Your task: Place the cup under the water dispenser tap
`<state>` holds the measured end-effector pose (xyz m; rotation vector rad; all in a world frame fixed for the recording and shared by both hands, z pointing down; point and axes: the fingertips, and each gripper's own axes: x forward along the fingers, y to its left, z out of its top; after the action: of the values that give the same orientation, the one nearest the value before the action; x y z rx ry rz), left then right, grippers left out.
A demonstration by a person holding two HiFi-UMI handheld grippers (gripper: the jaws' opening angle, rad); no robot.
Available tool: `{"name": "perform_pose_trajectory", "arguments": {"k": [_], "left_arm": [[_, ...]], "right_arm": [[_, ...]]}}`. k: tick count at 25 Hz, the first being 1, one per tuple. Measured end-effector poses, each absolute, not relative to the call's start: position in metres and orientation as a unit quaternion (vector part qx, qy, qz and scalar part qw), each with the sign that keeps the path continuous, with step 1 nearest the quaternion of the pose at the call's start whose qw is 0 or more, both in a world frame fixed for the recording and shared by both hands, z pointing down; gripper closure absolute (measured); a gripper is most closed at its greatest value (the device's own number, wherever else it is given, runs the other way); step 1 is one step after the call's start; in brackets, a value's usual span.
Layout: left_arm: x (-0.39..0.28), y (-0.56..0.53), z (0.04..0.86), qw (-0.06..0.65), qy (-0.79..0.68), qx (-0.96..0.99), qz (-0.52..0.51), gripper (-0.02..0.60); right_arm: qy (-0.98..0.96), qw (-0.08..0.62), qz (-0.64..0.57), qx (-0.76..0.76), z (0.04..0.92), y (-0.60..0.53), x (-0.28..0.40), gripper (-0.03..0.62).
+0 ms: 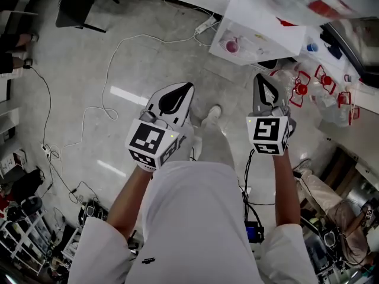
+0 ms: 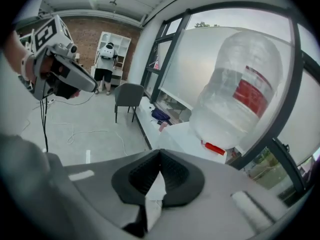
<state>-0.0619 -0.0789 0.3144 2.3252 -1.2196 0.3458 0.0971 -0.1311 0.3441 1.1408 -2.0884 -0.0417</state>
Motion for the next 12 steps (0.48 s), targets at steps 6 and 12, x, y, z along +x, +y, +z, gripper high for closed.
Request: {"name": "perform_pose_trajectory", "arguments": {"k": [6,12], "left_arm": [[-0.06,-0.063,0.289,0.237,-0.452,0.852,0.114,0.581],[-0.06,-0.045,0.269,0.232,-0.457,0.853,0.104,0.581]], "right_arm": [[-0.816,0.327,0.007,0.477,0.305,-0.106,0.11,0.583],[-0.819,0.287,0.03,0.496,0.276,-0.078,0.115,0.583]]}}
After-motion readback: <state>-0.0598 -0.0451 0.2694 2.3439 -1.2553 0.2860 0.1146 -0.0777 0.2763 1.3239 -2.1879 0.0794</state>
